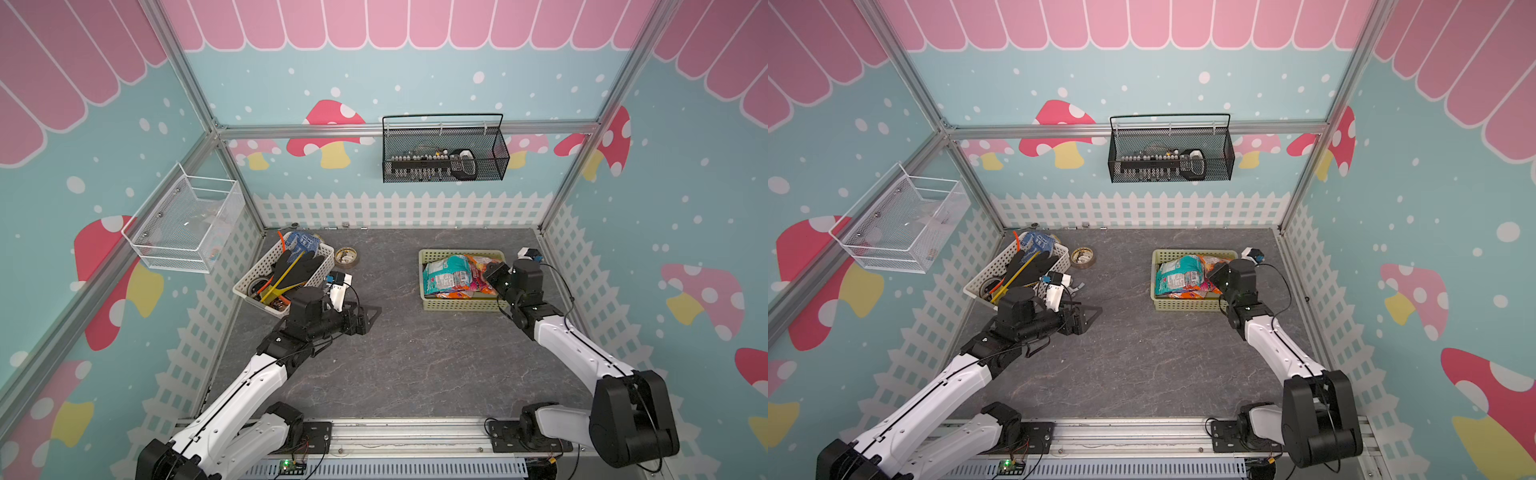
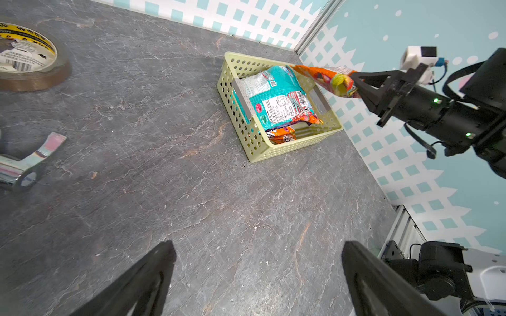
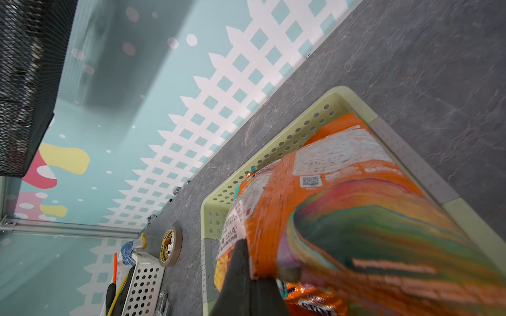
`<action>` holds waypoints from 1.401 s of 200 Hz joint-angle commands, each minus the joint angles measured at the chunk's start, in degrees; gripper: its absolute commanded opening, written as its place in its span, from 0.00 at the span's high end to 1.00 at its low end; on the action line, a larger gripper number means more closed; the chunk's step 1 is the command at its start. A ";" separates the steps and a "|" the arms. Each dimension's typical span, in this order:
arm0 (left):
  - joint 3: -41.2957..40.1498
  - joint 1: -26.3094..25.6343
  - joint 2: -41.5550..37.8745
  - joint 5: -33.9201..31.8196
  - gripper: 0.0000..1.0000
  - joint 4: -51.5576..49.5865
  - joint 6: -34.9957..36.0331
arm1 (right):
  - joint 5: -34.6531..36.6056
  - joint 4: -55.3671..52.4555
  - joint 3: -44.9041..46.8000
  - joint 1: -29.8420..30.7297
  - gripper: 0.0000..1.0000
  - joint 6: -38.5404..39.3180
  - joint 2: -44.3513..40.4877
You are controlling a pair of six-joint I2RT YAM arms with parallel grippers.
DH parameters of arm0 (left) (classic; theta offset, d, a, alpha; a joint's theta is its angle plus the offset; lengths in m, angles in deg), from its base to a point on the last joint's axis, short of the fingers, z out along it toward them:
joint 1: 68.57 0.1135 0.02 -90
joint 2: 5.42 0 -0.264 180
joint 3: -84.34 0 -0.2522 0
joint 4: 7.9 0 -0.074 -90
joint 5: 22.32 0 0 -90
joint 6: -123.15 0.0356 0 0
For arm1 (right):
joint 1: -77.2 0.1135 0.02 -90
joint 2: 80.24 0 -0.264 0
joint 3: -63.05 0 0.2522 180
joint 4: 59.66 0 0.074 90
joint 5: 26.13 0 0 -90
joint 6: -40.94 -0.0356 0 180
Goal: Put the candies in the basket
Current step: Place the candy in the basket.
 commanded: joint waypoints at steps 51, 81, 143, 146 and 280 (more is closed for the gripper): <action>1.07 0.27 -0.77 0.75 0.01 -0.55 0.64 | 16.85 13.58 3.93 5.06 1.00 -8.94 4.80; 1.11 0.21 -0.60 0.92 0.01 -0.58 0.67 | 16.21 15.91 4.70 5.51 1.00 -9.75 8.06; 0.93 0.25 -0.96 0.55 0.01 -0.56 0.56 | 13.36 18.02 5.69 6.13 0.90 -12.99 13.68; 0.93 0.25 -0.96 0.54 0.01 -0.66 0.54 | 13.18 18.07 5.77 6.21 0.88 -13.16 13.69; 0.73 0.52 -2.81 0.45 0.01 1.28 0.79 | 8.83 5.06 8.21 6.57 0.21 -8.99 -0.09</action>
